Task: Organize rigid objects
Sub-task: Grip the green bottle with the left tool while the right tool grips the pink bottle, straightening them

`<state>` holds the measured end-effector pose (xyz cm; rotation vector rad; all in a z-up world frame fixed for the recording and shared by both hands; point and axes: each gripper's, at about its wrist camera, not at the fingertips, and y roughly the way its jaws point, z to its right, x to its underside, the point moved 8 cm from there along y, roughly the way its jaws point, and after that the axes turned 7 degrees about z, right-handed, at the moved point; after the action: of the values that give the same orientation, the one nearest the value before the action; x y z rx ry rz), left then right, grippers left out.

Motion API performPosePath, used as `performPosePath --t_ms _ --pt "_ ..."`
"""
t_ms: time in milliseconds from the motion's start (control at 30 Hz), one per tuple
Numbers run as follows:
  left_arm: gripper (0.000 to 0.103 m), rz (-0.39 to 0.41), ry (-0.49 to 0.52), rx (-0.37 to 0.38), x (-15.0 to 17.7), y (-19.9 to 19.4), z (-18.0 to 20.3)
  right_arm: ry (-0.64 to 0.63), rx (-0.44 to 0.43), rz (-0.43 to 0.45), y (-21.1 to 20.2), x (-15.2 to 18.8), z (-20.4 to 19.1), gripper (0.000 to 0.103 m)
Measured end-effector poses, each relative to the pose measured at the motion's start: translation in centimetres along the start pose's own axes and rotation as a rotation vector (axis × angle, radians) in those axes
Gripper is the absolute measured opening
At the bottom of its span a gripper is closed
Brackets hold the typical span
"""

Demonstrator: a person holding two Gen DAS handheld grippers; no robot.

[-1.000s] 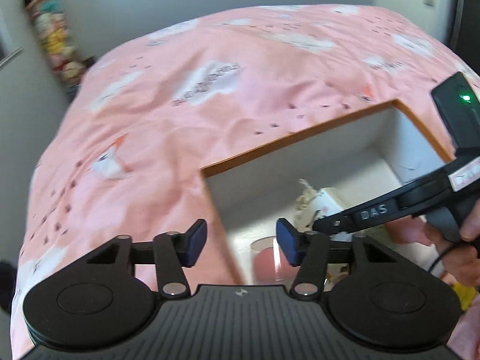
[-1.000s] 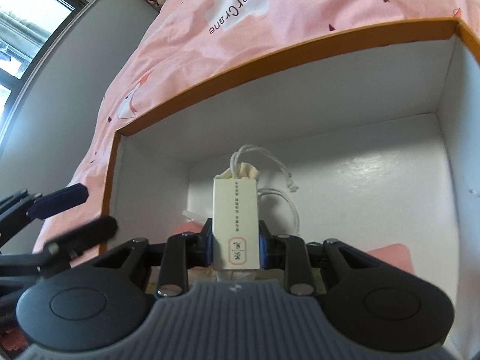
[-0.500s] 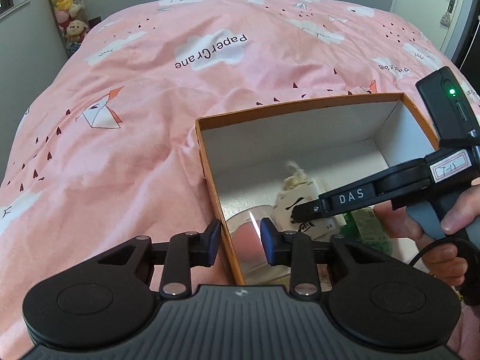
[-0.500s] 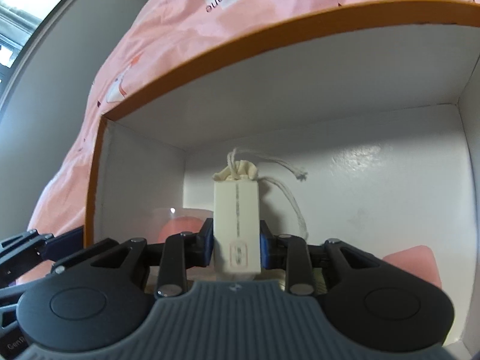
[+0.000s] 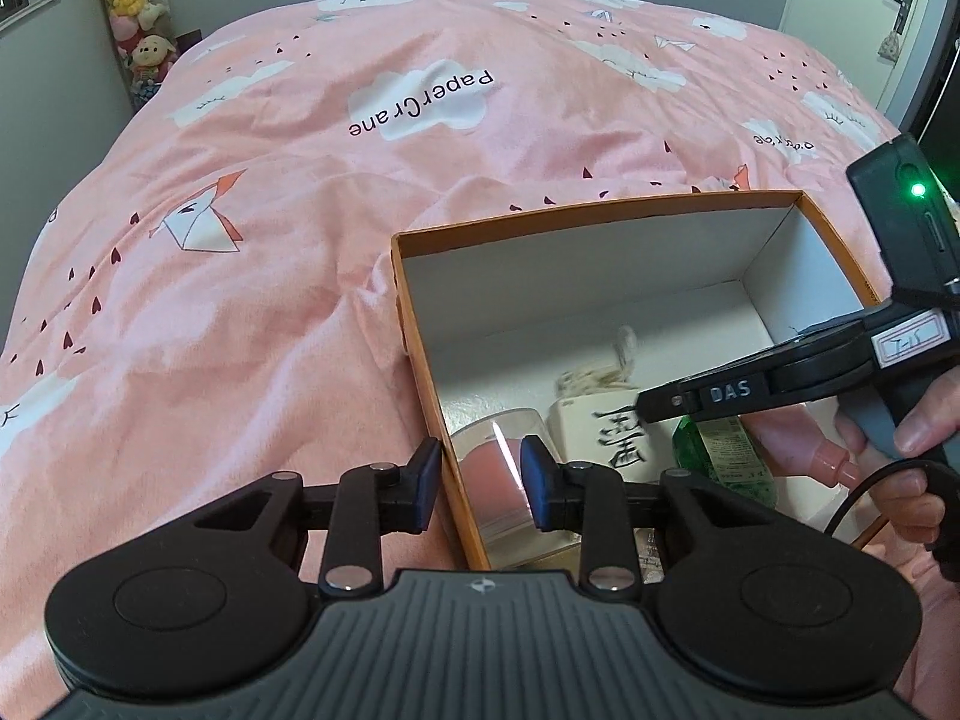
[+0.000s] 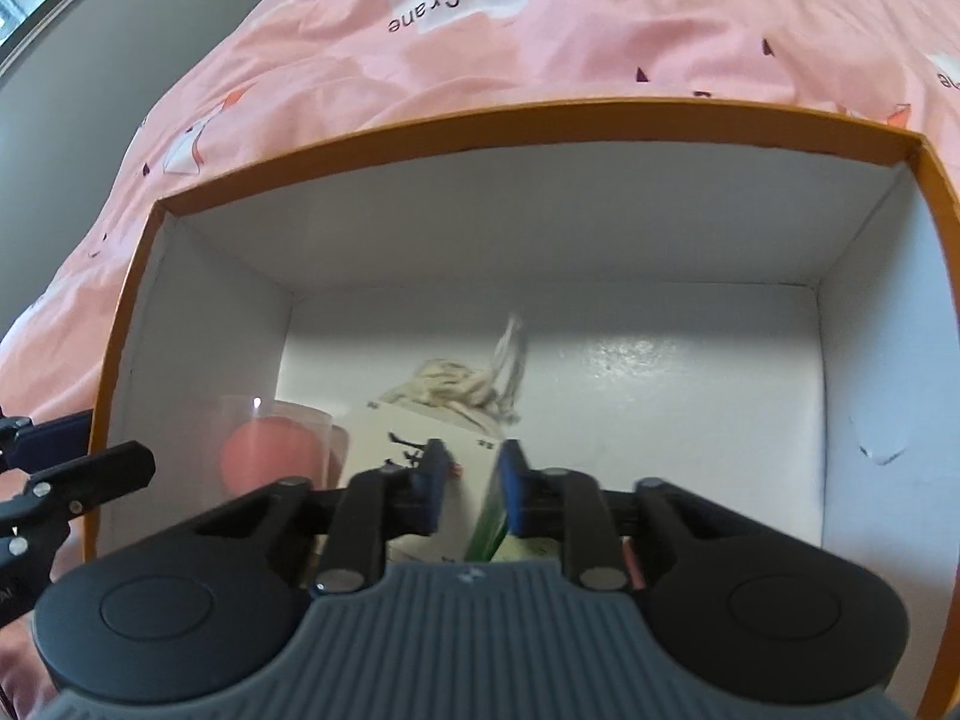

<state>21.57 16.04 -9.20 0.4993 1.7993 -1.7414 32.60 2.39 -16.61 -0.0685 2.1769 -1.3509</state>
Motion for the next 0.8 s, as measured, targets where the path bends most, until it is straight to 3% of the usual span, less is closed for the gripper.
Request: performPosePath --t_ms 167,333,433,533,600,700,800 --pt "0.035 0.018 0.003 -0.018 -0.2 -0.4 0.0 -0.034 -0.019 0.016 0.7 -0.2 -0.8 0.016" --pt "0.035 0.131 0.067 -0.087 -2.1 -3.0 0.5 -0.039 -0.034 0.03 -1.2 0.0 -0.6 0.019" --pt "0.035 0.141 0.079 0.011 -3.0 -4.1 2.2 -0.092 -0.008 0.035 -3.1 0.0 -0.2 0.019" --pt "0.036 0.06 0.07 0.175 -2.8 -3.7 4.9 -0.164 0.017 0.007 -5.0 0.7 0.7 0.019" --pt "0.036 0.012 0.075 0.246 -2.4 -3.0 6.6 -0.204 0.039 -0.014 -5.9 1.3 1.4 0.02" --pt "0.036 -0.044 0.094 0.275 -1.5 -1.3 8.5 -0.256 0.083 -0.044 -6.8 2.3 2.6 0.021" --pt "0.035 -0.092 0.052 0.3 -0.6 0.4 9.3 -0.274 0.118 -0.077 -7.5 3.2 3.8 0.033"
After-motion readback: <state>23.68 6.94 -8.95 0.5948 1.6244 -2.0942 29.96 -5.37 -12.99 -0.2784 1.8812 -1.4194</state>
